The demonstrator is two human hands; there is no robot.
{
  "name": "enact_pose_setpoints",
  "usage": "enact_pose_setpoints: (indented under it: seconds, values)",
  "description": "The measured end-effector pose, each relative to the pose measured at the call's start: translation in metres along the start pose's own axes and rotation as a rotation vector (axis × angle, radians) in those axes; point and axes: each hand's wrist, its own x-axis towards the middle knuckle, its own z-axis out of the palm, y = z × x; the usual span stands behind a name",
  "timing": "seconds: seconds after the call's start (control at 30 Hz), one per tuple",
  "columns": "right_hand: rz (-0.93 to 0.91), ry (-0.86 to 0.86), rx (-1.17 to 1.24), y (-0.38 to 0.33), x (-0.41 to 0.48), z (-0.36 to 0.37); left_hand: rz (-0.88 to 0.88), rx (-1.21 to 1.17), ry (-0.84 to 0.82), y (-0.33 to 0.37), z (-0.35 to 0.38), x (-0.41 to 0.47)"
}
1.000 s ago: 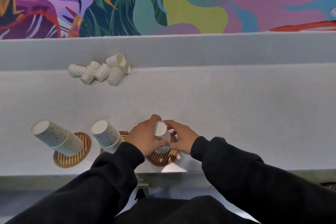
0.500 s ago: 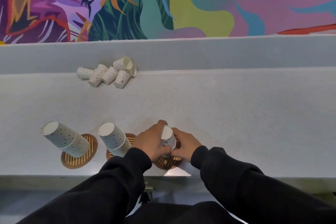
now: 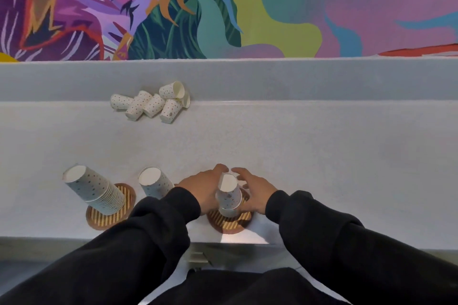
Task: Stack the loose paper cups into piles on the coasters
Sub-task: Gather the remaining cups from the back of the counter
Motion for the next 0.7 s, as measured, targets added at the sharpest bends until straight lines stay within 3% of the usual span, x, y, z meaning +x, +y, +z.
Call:
enact_pose_setpoints:
  seconds: [0.17,0.4,0.7]
  values:
    - [0.006,0.073,-0.115,-0.019,0.020,-0.062,0.005,-0.024,0.089,-0.015,-0.071,0.000]
    - [-0.073,0.178,-0.097,-0.090,0.073,-0.112,-0.064,-0.133,0.300,-0.082,-0.162,0.031]
    - [-0.109,0.137,-0.337,-0.170,0.172,-0.094,-0.244,-0.104,0.264,-0.200,-0.219,0.069]
